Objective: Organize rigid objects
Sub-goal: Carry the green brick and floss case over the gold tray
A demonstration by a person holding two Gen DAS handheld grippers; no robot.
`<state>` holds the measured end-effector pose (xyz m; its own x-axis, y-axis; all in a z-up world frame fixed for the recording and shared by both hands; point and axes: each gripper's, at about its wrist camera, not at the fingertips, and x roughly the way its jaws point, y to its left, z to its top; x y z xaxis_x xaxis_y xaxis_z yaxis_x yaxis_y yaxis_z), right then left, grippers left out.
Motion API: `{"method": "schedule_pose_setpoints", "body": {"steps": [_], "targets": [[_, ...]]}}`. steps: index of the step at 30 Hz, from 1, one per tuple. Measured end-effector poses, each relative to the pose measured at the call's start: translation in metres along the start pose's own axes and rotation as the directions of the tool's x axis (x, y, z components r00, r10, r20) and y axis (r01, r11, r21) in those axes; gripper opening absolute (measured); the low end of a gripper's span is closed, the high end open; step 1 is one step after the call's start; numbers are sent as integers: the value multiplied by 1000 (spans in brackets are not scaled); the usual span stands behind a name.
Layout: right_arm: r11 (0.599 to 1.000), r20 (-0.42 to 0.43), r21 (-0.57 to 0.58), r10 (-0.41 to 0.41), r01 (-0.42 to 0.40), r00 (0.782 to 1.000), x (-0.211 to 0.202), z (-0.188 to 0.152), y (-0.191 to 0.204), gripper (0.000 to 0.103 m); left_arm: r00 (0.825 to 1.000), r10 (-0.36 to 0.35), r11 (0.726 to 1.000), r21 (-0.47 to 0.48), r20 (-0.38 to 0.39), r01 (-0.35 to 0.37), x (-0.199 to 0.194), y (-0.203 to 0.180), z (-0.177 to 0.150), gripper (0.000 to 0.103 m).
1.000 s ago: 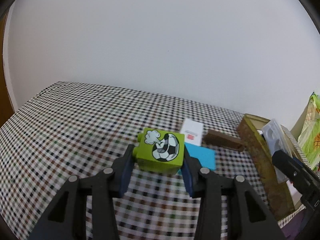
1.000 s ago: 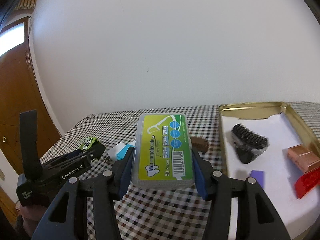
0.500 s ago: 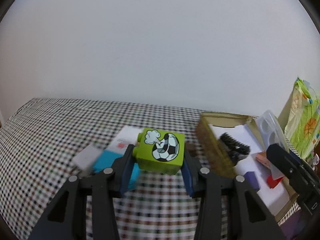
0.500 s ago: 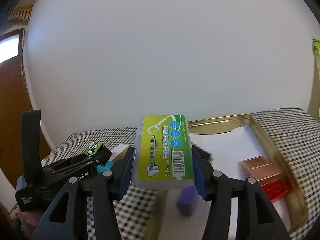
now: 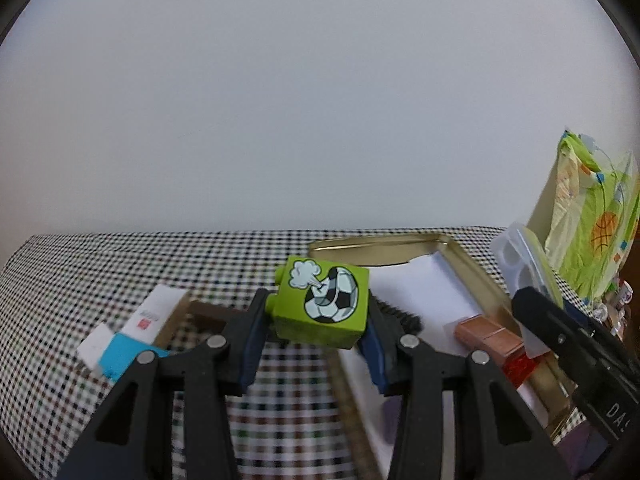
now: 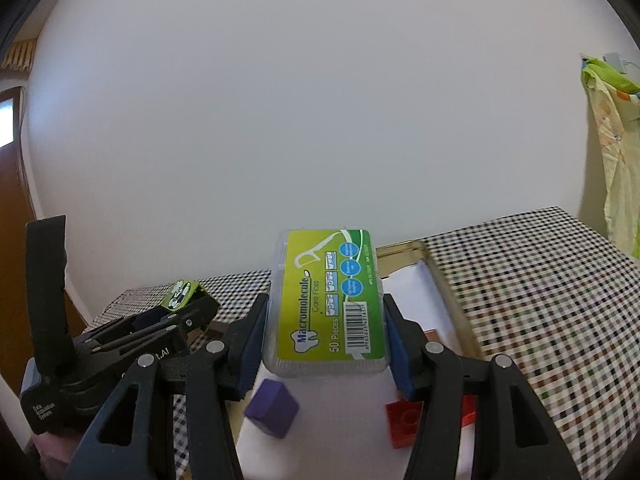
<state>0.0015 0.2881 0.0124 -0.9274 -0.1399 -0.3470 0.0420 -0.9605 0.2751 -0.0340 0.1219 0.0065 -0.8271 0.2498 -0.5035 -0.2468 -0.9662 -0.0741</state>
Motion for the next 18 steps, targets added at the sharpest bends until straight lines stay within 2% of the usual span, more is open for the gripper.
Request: {"method": "schedule_pose_setpoints", "body": {"steps": [15, 18], "targets": [[995, -10, 20, -97, 97, 995, 1, 11, -36, 56, 996, -60, 997, 44, -58, 63, 13, -43, 1, 43], [994, -16, 30, -103, 104, 995, 3, 14, -39, 56, 996, -53, 996, 65, -70, 57, 17, -46, -2, 43]]}}
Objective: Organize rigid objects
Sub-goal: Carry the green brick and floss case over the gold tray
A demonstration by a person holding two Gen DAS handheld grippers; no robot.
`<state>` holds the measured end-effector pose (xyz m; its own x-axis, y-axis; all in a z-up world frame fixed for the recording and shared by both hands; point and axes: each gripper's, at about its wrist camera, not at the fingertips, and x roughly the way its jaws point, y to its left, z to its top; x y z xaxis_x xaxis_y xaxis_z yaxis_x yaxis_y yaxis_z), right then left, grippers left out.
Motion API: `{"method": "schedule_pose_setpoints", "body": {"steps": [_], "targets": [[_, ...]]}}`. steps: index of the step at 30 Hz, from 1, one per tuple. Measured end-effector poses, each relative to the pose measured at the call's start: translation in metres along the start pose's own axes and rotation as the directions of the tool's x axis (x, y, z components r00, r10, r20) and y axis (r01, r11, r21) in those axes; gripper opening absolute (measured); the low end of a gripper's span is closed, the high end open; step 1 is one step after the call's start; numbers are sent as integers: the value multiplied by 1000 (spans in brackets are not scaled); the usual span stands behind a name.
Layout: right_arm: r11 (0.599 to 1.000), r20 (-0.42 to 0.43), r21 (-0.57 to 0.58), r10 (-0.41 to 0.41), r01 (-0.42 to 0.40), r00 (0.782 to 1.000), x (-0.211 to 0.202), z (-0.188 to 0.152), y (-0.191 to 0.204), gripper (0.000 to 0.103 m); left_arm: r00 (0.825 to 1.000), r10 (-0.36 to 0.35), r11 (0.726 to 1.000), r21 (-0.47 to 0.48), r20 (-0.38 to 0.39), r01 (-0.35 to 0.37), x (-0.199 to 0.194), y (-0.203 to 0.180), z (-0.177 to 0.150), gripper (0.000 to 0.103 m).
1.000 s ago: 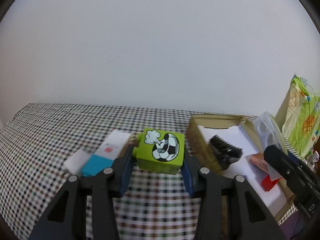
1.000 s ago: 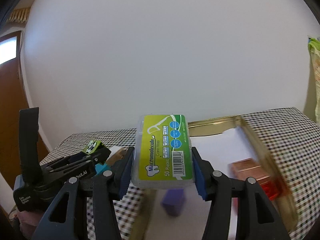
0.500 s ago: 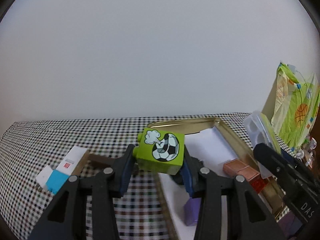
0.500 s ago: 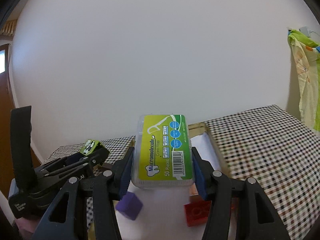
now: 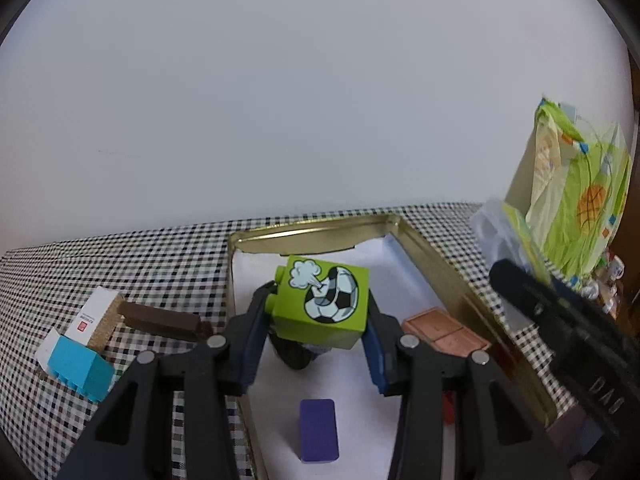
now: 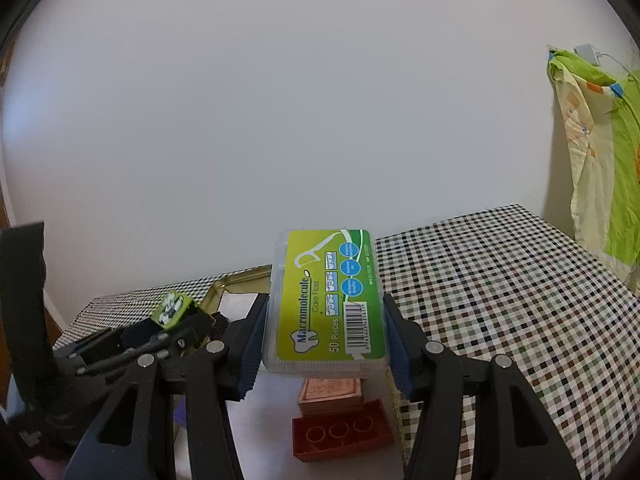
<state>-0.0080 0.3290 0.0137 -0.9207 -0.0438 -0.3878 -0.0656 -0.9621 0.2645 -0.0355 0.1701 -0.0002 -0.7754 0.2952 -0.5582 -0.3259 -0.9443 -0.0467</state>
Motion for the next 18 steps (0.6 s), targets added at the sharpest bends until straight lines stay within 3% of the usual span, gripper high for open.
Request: {"method": "schedule_pose_setpoints", "body": {"steps": [18], "targets": [[999, -19, -32, -35, 35, 999, 9, -7, 6, 56, 999, 29, 999, 26, -16, -29, 0, -3, 0, 43]]}}
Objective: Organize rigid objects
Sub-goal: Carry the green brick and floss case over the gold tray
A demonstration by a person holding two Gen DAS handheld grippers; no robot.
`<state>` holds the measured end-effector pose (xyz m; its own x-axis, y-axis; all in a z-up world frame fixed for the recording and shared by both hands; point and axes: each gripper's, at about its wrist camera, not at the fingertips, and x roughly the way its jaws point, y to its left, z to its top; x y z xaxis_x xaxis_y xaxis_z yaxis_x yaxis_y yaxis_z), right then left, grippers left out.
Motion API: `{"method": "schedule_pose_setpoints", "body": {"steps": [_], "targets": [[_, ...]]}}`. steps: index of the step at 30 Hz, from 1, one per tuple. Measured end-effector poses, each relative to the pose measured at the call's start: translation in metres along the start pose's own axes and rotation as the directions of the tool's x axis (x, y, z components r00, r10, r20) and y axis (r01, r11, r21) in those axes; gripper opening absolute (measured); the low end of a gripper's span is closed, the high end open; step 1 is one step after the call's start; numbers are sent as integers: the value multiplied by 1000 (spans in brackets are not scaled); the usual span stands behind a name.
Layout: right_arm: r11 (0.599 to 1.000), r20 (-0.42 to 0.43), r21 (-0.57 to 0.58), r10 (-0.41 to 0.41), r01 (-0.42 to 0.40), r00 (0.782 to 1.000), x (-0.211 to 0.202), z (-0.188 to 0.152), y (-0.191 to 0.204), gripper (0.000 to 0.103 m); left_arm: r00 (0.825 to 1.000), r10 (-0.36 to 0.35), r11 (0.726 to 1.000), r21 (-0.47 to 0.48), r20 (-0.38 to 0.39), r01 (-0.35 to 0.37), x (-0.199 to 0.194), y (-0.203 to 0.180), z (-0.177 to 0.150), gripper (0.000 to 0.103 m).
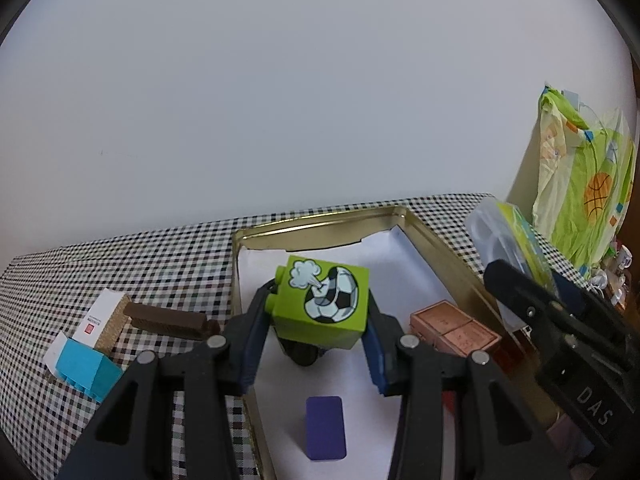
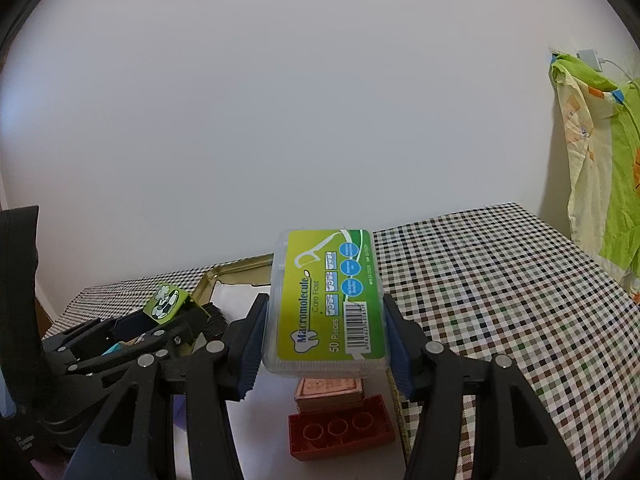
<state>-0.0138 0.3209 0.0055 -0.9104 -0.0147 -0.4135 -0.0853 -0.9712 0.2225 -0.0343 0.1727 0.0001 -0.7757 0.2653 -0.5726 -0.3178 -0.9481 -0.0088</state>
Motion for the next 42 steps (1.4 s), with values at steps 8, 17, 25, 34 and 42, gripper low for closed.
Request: {"method": "schedule_pose_setpoints", "body": {"steps": [8, 17, 25, 34, 42], "targets": [[1000, -2, -5, 2, -2, 1000, -7, 1, 12, 56, 1000, 6, 1000, 19, -6, -6, 1, -3, 0, 43], [1000, -11, -6, -6, 6, 1000, 10, 2, 4, 56, 1000, 5, 1000, 25, -9, -5, 2, -2, 0, 43], [1000, -35, -16, -18, 17, 999, 20, 0, 3, 56, 1000, 6, 1000, 29, -16, -6, 4, -1, -1, 43], [998, -73, -25, -59, 57, 996, 25, -3, 4, 56, 999, 38, 997, 66, -39, -35, 7, -6, -2, 43], [997, -104, -9, -71, 70, 992, 28, -4, 3, 56, 996, 47, 997, 71, -72, -42, 12, -6, -3, 43]]}}
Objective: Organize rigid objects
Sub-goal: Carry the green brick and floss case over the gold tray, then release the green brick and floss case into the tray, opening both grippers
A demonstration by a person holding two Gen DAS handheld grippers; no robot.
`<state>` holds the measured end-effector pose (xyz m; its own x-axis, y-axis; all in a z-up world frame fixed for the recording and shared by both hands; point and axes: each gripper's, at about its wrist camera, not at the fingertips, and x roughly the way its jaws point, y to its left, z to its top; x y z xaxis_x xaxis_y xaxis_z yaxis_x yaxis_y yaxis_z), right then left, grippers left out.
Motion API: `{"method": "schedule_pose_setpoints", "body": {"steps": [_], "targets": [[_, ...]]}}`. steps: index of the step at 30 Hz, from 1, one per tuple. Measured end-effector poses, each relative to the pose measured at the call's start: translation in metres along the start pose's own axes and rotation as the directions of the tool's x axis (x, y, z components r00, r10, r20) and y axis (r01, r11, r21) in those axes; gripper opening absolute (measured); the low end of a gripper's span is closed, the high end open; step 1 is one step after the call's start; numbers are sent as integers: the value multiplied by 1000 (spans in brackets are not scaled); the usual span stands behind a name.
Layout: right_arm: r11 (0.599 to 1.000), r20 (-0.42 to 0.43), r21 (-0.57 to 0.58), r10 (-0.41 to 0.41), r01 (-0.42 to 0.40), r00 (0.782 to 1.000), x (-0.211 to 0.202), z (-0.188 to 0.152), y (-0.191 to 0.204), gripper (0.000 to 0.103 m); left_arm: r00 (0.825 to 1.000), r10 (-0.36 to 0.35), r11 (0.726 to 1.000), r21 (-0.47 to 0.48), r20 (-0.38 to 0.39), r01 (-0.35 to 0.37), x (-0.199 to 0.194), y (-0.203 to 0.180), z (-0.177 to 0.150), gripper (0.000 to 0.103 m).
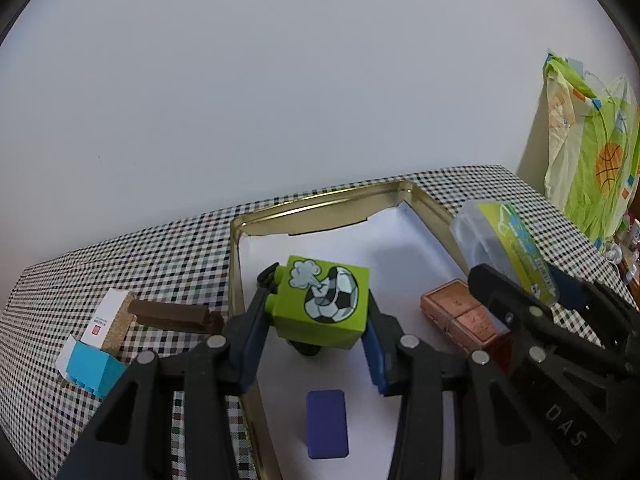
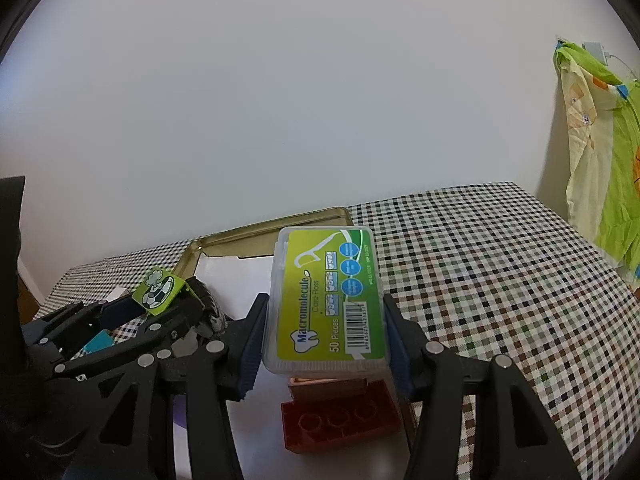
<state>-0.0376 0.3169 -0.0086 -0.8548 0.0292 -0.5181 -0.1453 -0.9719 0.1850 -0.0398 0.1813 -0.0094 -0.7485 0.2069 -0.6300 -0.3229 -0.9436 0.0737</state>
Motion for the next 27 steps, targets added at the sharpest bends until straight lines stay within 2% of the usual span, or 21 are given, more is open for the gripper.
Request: {"method": "schedule_pose_setpoints", "body": {"steps": [17, 24, 27], "targets": [[1000, -44, -7, -21, 20, 999, 13, 3, -1, 56, 996, 56, 998, 8, -75, -56, 10, -4, -1, 43], [1000, -57, -5, -14, 14, 998, 19, 3, -3, 57, 993, 56, 998, 10, -107, -55, 14, -5, -3, 42], [1000, -53, 9, -5, 6, 999, 21, 3, -7, 57, 991, 32, 999, -4, -133, -33, 16, -4, -2, 45]]}}
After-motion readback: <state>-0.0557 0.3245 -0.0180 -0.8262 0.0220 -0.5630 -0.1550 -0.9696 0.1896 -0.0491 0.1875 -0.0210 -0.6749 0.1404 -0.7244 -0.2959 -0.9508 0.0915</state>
